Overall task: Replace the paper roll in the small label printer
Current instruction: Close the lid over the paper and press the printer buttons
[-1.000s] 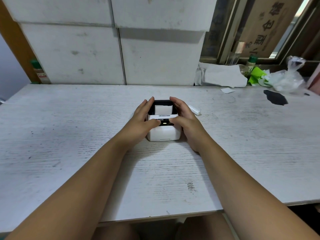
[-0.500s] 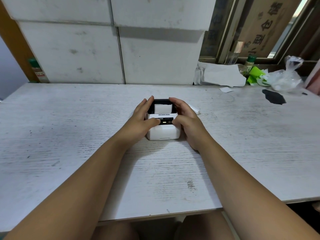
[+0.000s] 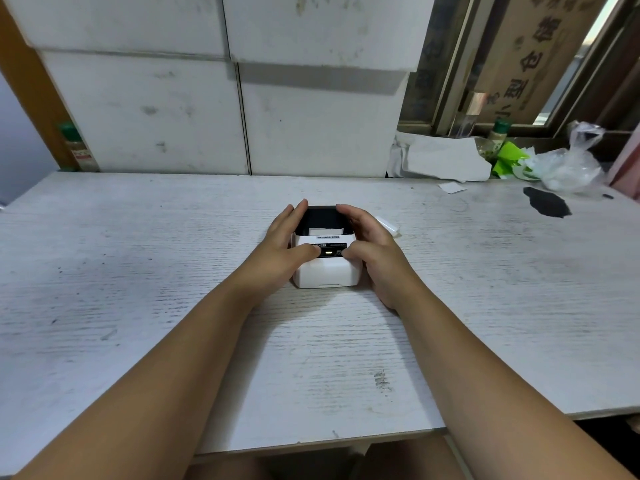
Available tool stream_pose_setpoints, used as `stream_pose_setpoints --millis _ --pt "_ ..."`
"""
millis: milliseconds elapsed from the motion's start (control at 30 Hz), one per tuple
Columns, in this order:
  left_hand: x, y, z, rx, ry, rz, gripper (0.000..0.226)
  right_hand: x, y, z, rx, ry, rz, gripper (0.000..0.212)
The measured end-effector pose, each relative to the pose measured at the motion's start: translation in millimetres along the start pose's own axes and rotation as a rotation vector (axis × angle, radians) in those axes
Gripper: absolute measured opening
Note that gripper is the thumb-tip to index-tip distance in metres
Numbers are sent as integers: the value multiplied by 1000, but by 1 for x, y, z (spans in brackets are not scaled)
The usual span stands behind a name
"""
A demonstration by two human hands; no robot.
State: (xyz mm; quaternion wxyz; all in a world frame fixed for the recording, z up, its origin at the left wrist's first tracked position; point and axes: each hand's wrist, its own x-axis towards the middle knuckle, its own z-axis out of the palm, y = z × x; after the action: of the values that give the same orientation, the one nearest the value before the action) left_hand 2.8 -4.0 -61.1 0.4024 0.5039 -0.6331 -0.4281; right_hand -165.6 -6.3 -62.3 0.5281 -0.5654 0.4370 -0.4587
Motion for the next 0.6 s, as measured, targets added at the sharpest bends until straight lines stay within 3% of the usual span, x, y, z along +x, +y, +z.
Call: stream_pose_setpoints --millis 600 --pt "-2 1 -1 4 -9 3 70 0 1 0 3 -4 -14 56"
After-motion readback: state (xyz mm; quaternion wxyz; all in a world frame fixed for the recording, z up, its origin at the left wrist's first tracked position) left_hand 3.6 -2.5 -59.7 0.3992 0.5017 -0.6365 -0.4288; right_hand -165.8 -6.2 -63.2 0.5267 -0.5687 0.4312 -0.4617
